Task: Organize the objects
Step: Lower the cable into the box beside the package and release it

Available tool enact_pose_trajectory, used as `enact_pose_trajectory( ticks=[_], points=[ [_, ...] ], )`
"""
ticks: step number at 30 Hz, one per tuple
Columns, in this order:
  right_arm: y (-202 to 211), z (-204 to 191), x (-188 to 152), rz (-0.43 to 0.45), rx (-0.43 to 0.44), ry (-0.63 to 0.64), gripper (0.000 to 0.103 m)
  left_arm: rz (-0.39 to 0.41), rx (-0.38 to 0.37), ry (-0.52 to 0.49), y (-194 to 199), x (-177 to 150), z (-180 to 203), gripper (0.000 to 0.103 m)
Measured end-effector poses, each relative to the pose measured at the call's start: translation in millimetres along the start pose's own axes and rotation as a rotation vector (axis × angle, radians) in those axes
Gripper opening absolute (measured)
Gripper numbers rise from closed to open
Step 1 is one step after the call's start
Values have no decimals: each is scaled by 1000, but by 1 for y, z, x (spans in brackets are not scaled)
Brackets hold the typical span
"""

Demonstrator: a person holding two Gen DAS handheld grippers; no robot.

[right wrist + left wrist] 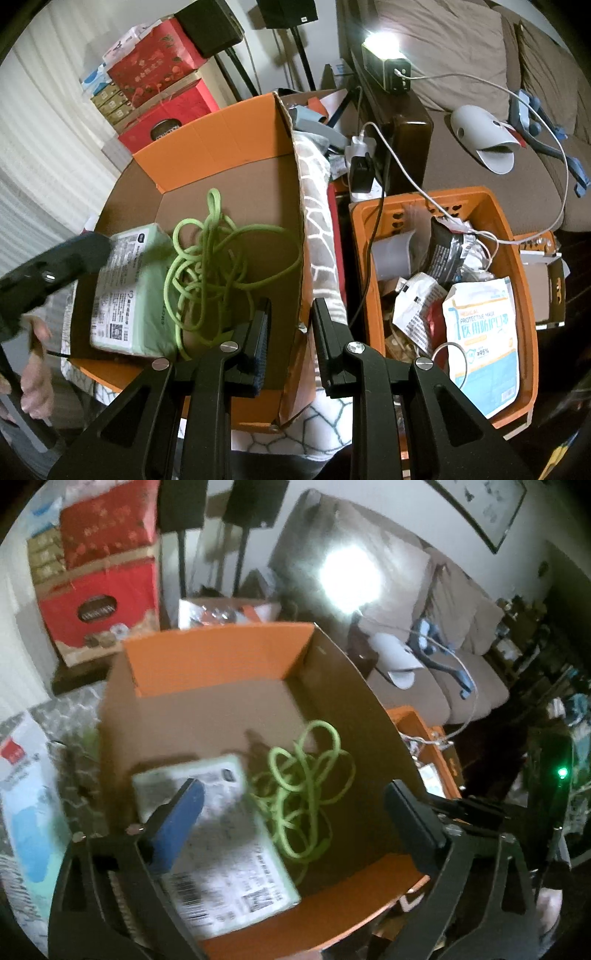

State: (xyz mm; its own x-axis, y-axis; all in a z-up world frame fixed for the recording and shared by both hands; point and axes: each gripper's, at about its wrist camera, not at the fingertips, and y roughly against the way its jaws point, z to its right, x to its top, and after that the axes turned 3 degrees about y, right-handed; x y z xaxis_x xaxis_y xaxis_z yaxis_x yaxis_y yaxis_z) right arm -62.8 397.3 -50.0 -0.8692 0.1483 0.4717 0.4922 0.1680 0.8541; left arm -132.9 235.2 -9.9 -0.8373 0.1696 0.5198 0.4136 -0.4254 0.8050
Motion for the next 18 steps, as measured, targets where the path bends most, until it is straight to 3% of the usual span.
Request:
enact_pose_trajectory(
  ticks=[18],
  points=[
    [0,1,0,1,2,-4,23,115,189,-40,49,1,-44,103]
  ],
)
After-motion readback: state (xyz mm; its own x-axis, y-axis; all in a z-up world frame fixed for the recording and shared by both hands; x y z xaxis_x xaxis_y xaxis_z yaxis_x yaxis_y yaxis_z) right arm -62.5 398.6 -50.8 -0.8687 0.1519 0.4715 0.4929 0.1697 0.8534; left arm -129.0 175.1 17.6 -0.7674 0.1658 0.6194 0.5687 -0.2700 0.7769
